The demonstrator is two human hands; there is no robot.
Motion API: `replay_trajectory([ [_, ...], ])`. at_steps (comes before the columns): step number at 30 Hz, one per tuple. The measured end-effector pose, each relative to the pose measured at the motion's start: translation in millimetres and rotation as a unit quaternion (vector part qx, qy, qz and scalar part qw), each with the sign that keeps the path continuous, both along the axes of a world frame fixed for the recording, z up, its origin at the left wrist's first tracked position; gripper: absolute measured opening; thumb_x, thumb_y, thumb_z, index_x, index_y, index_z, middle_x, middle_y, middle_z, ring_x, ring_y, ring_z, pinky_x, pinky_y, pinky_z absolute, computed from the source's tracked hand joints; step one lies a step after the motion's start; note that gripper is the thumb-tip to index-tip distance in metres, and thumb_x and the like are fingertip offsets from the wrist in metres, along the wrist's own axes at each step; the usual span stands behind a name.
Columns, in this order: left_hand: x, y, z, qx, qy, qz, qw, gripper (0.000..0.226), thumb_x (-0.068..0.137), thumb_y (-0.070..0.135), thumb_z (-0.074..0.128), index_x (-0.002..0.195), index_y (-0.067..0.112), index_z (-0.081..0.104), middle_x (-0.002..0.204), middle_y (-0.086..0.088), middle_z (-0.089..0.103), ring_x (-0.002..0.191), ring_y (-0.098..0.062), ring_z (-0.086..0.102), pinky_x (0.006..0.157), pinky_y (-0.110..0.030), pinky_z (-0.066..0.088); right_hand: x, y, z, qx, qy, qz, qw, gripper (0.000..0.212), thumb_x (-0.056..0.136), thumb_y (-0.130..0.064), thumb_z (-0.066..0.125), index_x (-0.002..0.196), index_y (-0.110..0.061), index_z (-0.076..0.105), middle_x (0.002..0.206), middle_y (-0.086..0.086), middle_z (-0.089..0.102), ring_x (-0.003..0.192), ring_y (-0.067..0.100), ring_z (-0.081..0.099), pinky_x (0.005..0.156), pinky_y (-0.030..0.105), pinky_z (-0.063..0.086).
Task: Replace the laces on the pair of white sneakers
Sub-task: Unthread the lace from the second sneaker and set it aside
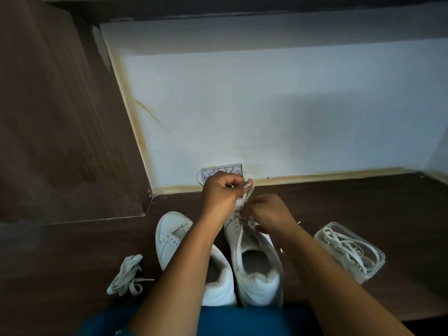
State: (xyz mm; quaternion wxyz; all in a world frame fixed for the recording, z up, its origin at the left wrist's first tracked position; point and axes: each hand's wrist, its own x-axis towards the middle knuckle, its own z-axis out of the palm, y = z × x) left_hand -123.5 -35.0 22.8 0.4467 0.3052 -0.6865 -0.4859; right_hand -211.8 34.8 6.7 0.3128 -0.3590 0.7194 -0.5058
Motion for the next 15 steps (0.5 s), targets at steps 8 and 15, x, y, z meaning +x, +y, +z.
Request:
replay_trajectory([
  [8, 17, -7, -15, 0.045, -0.185, -0.09, 0.978, 0.025, 0.077, -0.005, 0.062, 0.076, 0.019, 0.069, 0.074, 0.003, 0.068, 0.074, -0.008, 0.061, 0.076, -0.027, 0.05, 6, -7, 0, -0.091, 0.146, -0.089, 0.981, 0.031, 0.087, -0.019, 0.064, 0.059, -0.008, 0.054, 0.057, 0.005, 0.054, 0.059, 0.015, 0.045, 0.057, 0.029, 0.033],
  [15, 5, -10, -27, -0.11, -0.29, -0.023, 0.95, 0.024, 0.08, -0.001, 0.059, 0.067, 0.016, 0.067, 0.071, -0.012, 0.066, 0.075, -0.029, 0.063, 0.062, -0.027, 0.04, -1, -11, -3, -0.093, 0.019, -0.077, 0.993, 0.027, 0.071, -0.013, 0.065, 0.048, -0.012, 0.051, 0.048, 0.001, 0.05, 0.056, 0.019, 0.047, 0.058, 0.042, 0.046],
])
